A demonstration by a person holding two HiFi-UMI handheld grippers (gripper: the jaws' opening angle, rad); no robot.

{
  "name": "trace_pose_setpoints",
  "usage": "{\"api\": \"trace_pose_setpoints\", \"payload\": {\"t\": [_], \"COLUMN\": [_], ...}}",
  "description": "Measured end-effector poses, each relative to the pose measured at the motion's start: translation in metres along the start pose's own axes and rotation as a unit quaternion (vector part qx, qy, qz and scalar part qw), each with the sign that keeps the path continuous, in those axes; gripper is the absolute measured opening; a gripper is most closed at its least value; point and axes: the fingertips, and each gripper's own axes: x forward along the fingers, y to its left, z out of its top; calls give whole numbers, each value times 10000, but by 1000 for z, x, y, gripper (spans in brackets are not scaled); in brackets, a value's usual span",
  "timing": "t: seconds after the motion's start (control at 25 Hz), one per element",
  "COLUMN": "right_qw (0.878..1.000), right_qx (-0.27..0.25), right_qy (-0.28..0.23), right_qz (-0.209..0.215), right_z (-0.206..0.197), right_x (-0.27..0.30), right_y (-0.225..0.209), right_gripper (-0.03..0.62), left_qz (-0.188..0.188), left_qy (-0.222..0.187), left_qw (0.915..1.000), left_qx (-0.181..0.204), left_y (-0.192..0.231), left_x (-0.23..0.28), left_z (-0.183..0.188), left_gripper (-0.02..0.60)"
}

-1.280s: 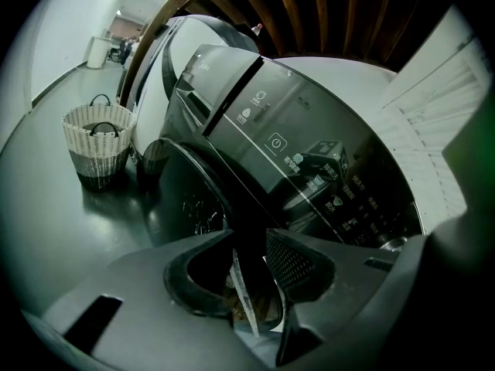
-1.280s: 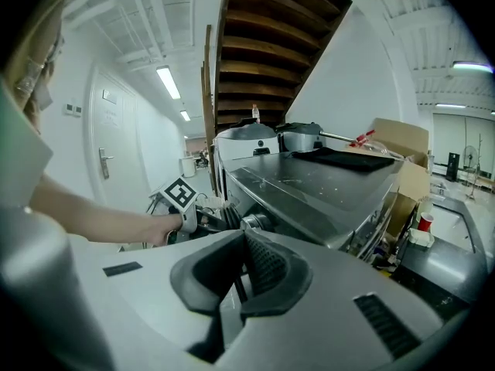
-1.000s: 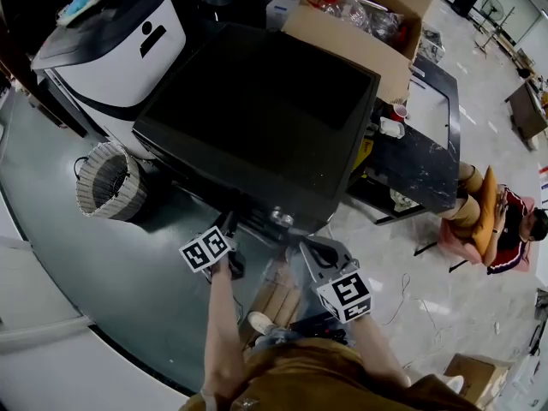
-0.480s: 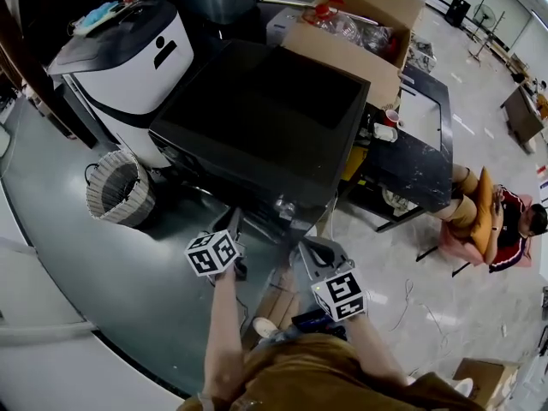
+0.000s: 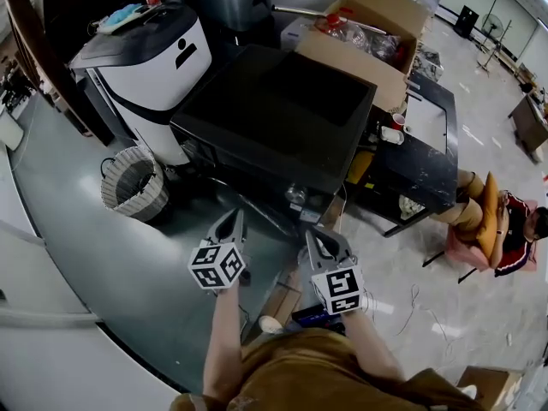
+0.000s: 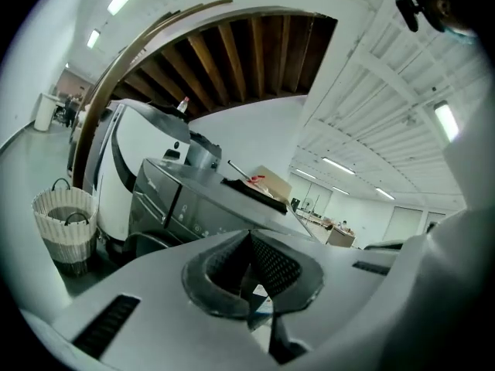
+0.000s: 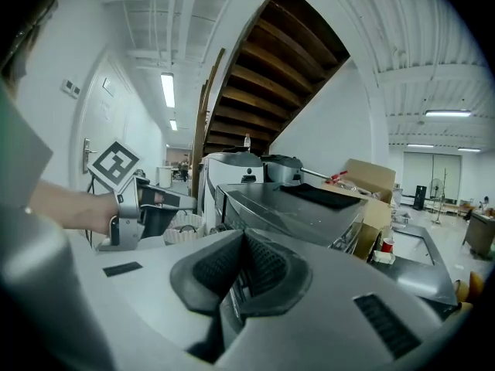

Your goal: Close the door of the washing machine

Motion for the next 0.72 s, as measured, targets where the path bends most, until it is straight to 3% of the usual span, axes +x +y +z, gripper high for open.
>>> {"api": "trace_pose_setpoints", "payload": {"t": [0.2, 0.48, 0.72], "right_qw": [9999, 10000, 10000], "right_qx": [11, 67, -12], "right_qy": [-80, -59, -58], "right_qz": [-77, -40, -5], "right_z": [-1, -5, 0], "right_x": [-11, -17, -14], "right_y": [5, 14, 12], "right_gripper": [12, 12, 12], "left_qz": [-94, 66, 163], "left_qy": [-363, -255, -461], "left_qw": [9989, 9984, 9960], "left_qx": [278, 507, 743], "left_y": [-23, -22, -24], "left_x": [-28, -44, -46], "left_z": [25, 17, 27], "left_gripper": [25, 25, 25]}}
